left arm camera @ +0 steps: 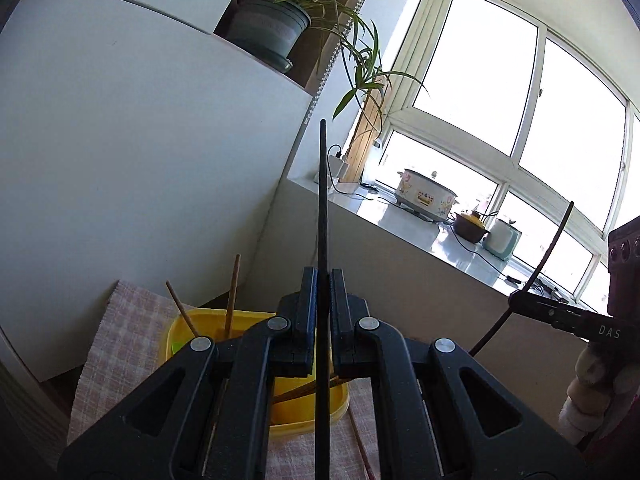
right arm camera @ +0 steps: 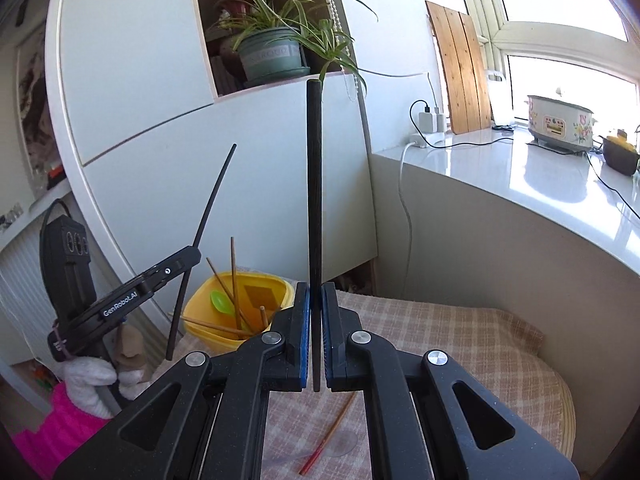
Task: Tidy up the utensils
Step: 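Lift the black chopsticks in both tools and carry them over the container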
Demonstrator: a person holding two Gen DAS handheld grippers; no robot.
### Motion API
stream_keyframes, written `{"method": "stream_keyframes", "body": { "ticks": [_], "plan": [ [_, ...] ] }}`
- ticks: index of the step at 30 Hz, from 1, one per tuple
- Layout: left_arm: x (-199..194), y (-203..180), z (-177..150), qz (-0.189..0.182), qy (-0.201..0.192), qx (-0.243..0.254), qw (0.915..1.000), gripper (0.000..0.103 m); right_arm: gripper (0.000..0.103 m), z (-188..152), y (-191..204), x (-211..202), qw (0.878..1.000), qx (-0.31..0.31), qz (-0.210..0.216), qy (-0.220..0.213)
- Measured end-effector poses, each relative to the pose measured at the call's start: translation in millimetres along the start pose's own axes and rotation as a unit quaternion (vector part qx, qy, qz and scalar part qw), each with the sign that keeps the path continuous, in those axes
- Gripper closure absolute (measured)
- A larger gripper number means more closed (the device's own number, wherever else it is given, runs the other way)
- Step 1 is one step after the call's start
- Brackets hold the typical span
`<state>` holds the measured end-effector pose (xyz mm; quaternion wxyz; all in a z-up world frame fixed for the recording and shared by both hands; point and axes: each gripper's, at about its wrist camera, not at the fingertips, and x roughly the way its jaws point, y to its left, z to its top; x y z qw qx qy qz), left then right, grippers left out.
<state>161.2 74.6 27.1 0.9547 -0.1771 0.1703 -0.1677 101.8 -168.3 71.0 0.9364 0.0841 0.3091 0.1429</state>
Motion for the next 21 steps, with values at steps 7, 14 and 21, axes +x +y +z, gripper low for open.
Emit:
{"method": "stream_keyframes", "body": {
  "ticks": [7, 14, 21],
  "plan": [
    [14.6, 4.5, 0.0, 0.009, -0.034, 0.001, 0.9994, 0.1, 0.099, 20.7, 6.5, 2.9, 1.0, -0.009, 0.0, -0.02],
    [18.7, 12.6, 1.5, 0.014, -0.06, -0.012, 0.998, 0.1, 0.099, 41.6, 12.6, 15.3, 0.999, -0.008, 0.01, -0.03],
    [23.0, 18.8, -3.8, 0.023, -0.061, -0.015, 0.9977, 0.1, 0.099, 52.4, 24.5, 30.1, 0.999, -0.011, 0.023, -0.032]
  ]
}}
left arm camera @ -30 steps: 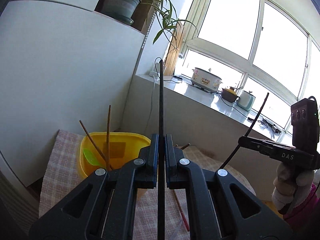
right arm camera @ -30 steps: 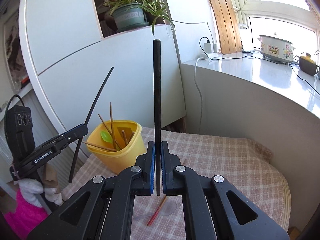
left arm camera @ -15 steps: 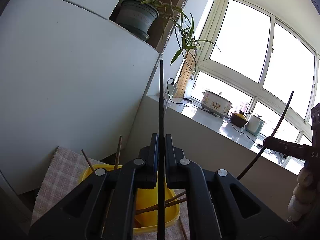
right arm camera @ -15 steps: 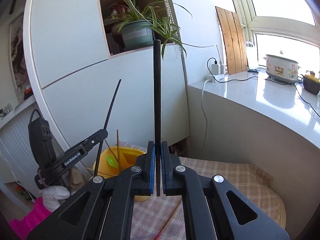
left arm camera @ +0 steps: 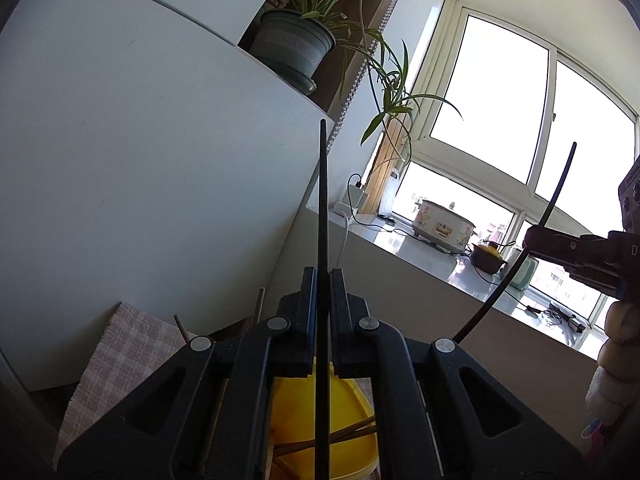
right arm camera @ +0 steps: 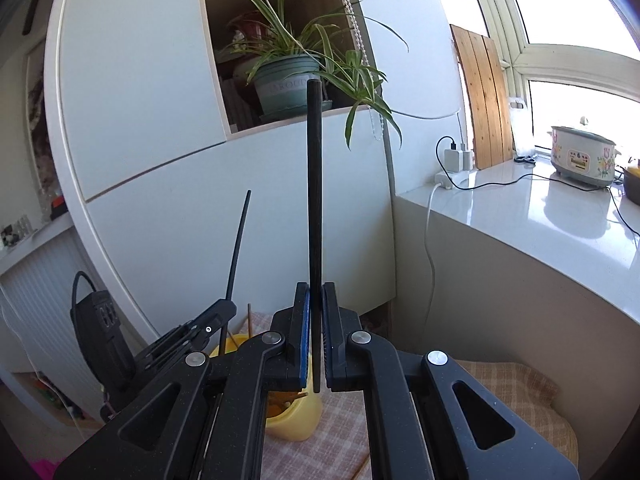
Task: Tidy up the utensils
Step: 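Lift the black chopsticks in both tools and carry them over the container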
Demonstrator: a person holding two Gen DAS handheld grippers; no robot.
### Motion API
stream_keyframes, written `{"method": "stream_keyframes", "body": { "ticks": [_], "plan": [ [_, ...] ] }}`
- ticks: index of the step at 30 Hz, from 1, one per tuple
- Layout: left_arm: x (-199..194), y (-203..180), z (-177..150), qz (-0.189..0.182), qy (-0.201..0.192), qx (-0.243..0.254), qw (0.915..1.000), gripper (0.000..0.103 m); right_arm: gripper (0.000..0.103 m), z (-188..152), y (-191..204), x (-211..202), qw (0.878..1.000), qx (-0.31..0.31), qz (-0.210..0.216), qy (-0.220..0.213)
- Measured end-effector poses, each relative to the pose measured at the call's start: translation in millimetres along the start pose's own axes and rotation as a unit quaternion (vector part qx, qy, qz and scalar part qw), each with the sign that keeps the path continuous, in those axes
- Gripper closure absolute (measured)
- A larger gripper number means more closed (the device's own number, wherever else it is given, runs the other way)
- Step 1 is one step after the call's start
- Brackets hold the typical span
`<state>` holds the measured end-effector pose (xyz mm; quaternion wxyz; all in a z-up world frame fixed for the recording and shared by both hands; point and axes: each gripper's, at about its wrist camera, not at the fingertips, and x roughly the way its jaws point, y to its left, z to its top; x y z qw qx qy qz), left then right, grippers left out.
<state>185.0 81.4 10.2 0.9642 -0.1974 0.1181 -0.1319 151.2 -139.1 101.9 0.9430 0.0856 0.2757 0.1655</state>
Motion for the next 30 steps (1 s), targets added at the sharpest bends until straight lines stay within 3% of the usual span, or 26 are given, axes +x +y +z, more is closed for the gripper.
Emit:
{"method": "stream_keyframes", "body": {
  "ticks": [11, 17, 30],
  "plan": [
    [4.1, -4.2, -10.7, 0.013, -0.003, 0.019, 0.9997, 0.099, 0.099, 0.5, 12.5, 32.0, 0.999, 0.007, 0.026, 0.025],
    [-0.5, -10.2, -13.9, 0.007, -0.003, 0.036, 0.9993, 0.1, 0.099, -12.5, 14.0, 58.7, 0.998, 0.008, 0.015, 0.053],
    [-14.6, 5.1, -12.7, 0.002, -0.001, 0.013, 0.9999, 0.099, 0.099, -27.8, 11.6, 78.6, 0.996, 0.011, 0.01, 0.091]
  ]
}}
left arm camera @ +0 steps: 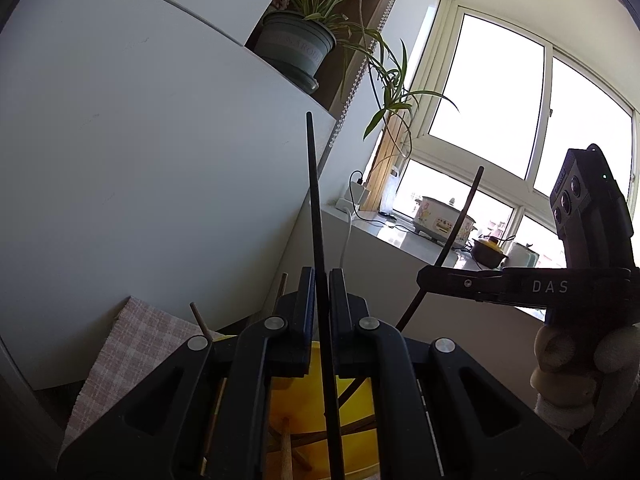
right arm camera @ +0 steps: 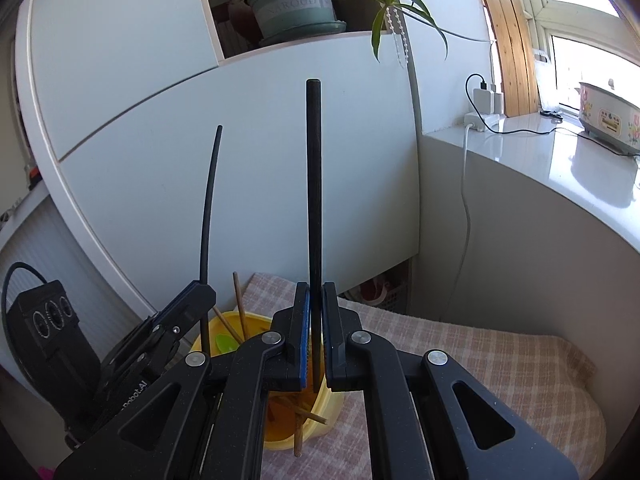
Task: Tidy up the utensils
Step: 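Lift the black chopsticks in both tools and carry them over the container, then open both tools to drop the black chopsticks into the container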
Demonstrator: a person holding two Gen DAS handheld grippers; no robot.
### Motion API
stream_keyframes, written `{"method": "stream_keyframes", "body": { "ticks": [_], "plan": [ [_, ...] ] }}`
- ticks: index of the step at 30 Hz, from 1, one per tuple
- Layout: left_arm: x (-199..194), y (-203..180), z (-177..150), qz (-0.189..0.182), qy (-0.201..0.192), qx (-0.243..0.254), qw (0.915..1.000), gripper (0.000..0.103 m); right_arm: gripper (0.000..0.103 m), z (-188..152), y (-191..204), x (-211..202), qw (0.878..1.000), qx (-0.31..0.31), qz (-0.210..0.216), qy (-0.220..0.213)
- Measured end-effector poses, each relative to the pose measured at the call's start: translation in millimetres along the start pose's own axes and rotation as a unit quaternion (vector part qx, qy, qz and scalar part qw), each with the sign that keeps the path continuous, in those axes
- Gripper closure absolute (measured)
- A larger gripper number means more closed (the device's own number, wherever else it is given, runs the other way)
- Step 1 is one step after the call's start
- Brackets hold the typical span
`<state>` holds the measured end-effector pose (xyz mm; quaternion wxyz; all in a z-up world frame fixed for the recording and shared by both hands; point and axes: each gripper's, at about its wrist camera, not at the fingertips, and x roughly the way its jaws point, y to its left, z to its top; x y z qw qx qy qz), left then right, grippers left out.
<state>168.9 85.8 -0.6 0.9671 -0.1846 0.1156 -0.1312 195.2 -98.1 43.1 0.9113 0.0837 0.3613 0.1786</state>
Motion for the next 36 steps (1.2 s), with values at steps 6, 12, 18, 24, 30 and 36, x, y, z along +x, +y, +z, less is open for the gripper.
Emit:
{"method": "stream_keyframes", "body": {
  "ticks": [6, 12, 18, 24, 30, 36],
  "plan": [
    [0.3, -0.9, 1.2, 0.012, -0.008, 0.004, 0.9999, 0.1, 0.099, -1.4, 0.3, 6.1, 1.0, 0.001, -0.004, 0.008],
    [6.7, 3.0, -4.3, 0.017, 0.012, -0.005, 0.9998, 0.099, 0.099, -2.7, 2.4, 8.5, 1.0, -0.004, -0.001, 0.012],
    [0.4, 0.1, -1.6, 0.013, 0.007, -0.003, 0.9999, 0.1, 0.086, -4.6, 4.7, 22.0, 0.999, -0.021, 0.012, 0.048],
    [-12.3, 0.4, 2.9, 0.015, 0.001, -0.001, 0.9999, 0.1, 0.073, -6.7, 0.0, 22.3, 0.999, -0.016, 0.001, 0.046],
    [-34.2, -1.1, -3.8, 0.008, 0.028, 0.005, 0.9995, 0.099, 0.073, -3.3, 11.8, 13.7, 0.998, -0.047, 0.012, 0.045],
    [-59.5, 4.8, -25.4, 0.002, 0.075, -0.011, 0.9972, 0.099, 0.073, -3.8, 41.9, 51.3, 0.98, -0.119, 0.044, 0.156]
  ]
}}
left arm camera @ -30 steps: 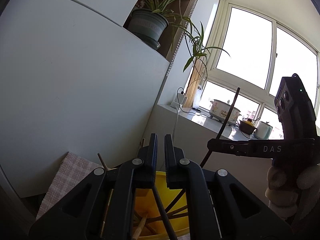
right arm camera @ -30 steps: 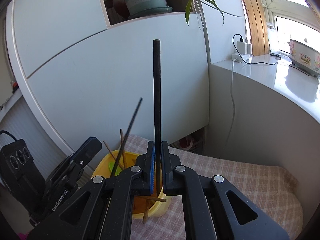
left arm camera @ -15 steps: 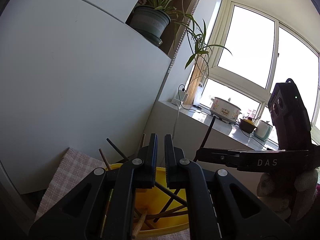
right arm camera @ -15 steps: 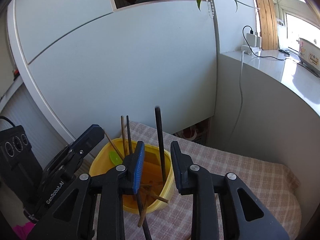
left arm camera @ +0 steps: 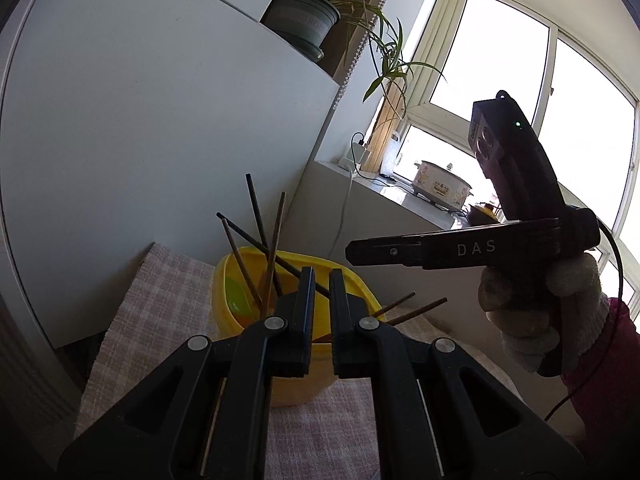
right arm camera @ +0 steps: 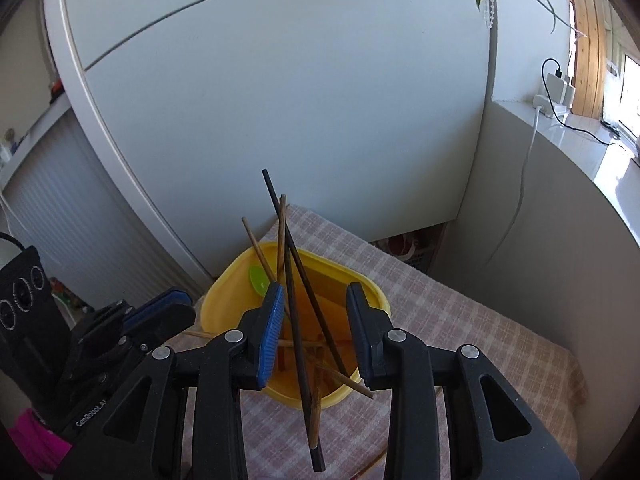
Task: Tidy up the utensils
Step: 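Open both tools to drop the black chopsticks into the container, then withdraw both open tools from the container toward the loose chopstick and spoon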
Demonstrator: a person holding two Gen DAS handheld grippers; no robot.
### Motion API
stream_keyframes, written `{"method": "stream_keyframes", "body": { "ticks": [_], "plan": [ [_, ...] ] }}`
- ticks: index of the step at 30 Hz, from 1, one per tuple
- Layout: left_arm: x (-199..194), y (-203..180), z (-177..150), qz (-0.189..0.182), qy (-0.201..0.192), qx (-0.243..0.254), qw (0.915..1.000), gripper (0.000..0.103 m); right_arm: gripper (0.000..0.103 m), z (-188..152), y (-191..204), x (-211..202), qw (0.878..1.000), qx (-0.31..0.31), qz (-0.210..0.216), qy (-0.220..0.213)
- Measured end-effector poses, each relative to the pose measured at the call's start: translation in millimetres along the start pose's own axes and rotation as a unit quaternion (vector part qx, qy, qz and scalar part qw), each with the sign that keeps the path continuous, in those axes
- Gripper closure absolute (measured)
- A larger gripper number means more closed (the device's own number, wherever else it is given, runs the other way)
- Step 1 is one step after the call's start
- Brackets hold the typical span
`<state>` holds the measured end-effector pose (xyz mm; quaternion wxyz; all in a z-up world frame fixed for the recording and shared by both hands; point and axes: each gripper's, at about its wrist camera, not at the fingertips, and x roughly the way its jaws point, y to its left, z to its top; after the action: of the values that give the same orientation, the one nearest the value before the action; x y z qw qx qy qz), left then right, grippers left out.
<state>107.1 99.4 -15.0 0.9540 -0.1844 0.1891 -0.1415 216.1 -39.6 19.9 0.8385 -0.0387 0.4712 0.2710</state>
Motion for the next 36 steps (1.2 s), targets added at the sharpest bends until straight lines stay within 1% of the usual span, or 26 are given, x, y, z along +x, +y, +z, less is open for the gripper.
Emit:
{"method": "stream_keyframes", "body": {
  "ticks": [3, 6, 7, 9, 12, 13, 14, 15, 17, 24, 26, 28, 31, 34, 36],
  "plan": [
    [-6.3, 1.8, -9.4, -0.001, 0.013, -0.002, 0.9999, 0.099, 0.073, 9.2, 8.6, 25.2, 0.998, -0.024, -0.016, 0.051],
    [-11.0, 5.5, -14.7, -0.002, 0.015, -0.008, 0.9999, 0.099, 0.075, 17.0, 12.4, 43.9, 0.996, -0.029, -0.03, 0.082],
    [-11.8, 7.0, -15.6, -0.003, 0.016, -0.011, 0.9998, 0.099, 0.075, 19.9, 11.7, 48.2, 0.995, -0.029, -0.028, 0.086],
    [-13.1, 10.9, -18.0, -0.003, 0.017, -0.018, 0.9997, 0.099, 0.081, 23.5, 13.0, 55.0, 0.995, -0.027, -0.019, 0.096],
    [-13.6, 13.8, -18.7, -0.004, 0.018, -0.024, 0.9995, 0.099, 0.086, 23.0, 18.0, 60.4, 0.994, -0.029, -0.017, 0.104],
    [-13.9, 14.0, -18.4, -0.004, 0.016, -0.024, 0.9996, 0.099, 0.089, 22.3, 19.7, 61.8, 0.994, -0.032, -0.017, 0.106],
    [-14.3, 13.9, -17.8, -0.005, 0.015, -0.024, 0.9996, 0.099, 0.095, 21.6, 20.7, 63.5, 0.993, -0.032, -0.015, 0.109],
    [-15.1, 13.7, -17.6, -0.005, 0.014, -0.024, 0.9996, 0.099, 0.098, 20.7, 21.2, 64.3, 0.993, -0.031, -0.014, 0.109],
    [-16.5, 13.1, -17.0, -0.007, 0.013, -0.026, 0.9996, 0.099, 0.098, 19.1, 21.9, 62.9, 0.994, -0.026, -0.01, 0.105],
    [-15.8, 14.3, -15.4, -0.006, 0.014, -0.028, 0.9995, 0.099, 0.099, 5.3, 16.1, 35.2, 0.997, 0.013, 0.025, 0.066],
    [-15.6, 15.7, -15.5, -0.007, 0.014, -0.032, 0.9994, 0.099, 0.099, 1.3, 12.4, 22.8, 0.998, 0.021, 0.024, 0.048],
    [-15.9, 16.4, -15.7, -0.007, 0.013, -0.033, 0.9994, 0.099, 0.099, -3.0, 8.9, 11.2, 0.998, 0.037, 0.038, 0.027],
    [-16.3, 17.0, -15.4, -0.009, 0.013, -0.037, 0.9992, 0.099, 0.099, -7.5, 2.7, -8.4, 0.997, 0.06, 0.04, -0.02],
    [-17.3, 15.8, -15.2, -0.012, 0.012, -0.039, 0.9991, 0.099, 0.099, -6.0, 1.5, -19.0, 0.994, 0.079, 0.016, -0.07],
    [-19.6, 14.3, -15.3, -0.011, 0.009, -0.036, 0.9993, 0.099, 0.099, -2.7, 1.6, -20.8, 0.99, 0.097, 0.011, -0.105]
  ]
}}
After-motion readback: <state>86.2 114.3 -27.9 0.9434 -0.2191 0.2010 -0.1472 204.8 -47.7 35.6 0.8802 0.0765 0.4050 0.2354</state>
